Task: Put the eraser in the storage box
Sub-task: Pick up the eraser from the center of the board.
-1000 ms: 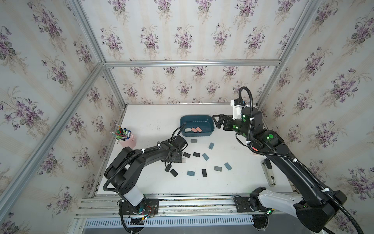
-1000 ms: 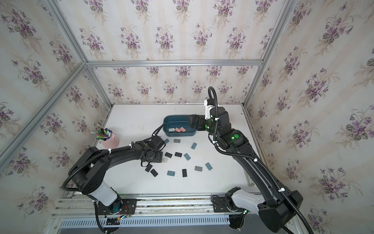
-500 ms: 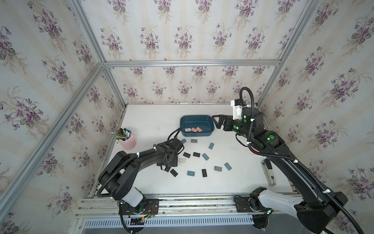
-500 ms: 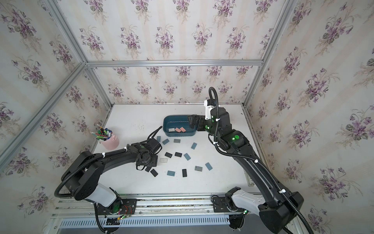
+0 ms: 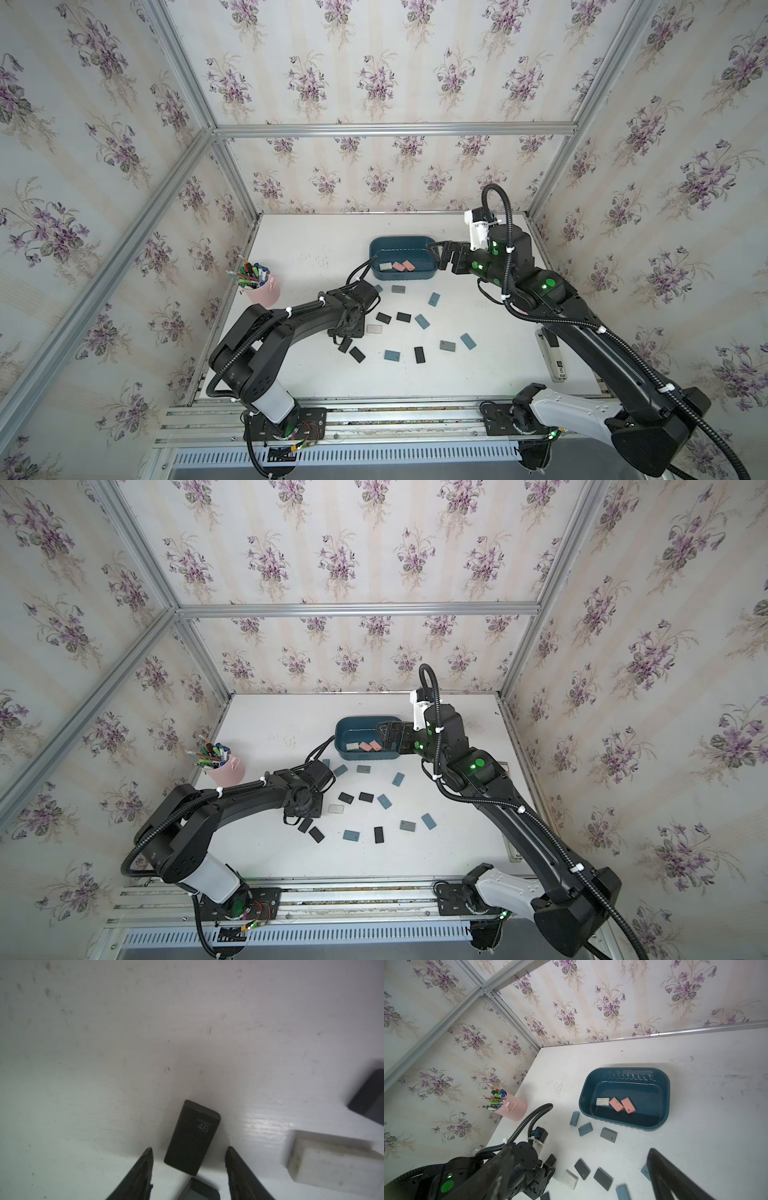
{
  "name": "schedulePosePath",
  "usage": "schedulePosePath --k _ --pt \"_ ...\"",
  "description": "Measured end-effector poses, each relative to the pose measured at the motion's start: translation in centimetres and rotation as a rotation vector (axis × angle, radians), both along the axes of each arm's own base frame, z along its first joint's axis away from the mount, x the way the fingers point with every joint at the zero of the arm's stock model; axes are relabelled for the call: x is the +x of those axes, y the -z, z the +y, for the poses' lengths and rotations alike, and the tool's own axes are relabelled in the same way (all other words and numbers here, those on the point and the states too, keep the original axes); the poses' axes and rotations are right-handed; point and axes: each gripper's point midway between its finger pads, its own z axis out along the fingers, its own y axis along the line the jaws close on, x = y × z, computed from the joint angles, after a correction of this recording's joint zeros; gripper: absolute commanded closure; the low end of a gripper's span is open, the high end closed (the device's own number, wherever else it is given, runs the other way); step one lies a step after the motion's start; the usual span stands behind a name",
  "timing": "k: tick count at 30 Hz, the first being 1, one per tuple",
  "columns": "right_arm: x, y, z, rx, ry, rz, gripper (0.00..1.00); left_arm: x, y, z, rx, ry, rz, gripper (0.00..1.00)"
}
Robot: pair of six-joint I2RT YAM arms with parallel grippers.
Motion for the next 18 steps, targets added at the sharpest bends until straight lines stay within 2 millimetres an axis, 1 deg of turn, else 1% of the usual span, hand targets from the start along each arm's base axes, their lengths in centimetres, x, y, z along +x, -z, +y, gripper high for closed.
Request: schedulePosePath --k 3,10,16,18 --pt "-0.01 0.21 0.43 0.001 -0.011 0.007 0.00 0.21 0.13 -0.07 0.004 -0.001 0.000 0.67" --pt "-0.03 0.12 0.64 0.003 -0.016 0.003 0.00 0.42 0.60 0.08 0.039 0.001 0.022 0.73" --pt "-0.06 -0.02 0.73 0.005 -0.019 0.000 0.00 0.41 0.66 0.15 0.048 0.002 0.027 0.84" --pt "-0.04 -0.12 0.76 0.006 -0.019 -0.002 0.00 0.41 0.61 0.12 0.048 0.003 0.028 0.85"
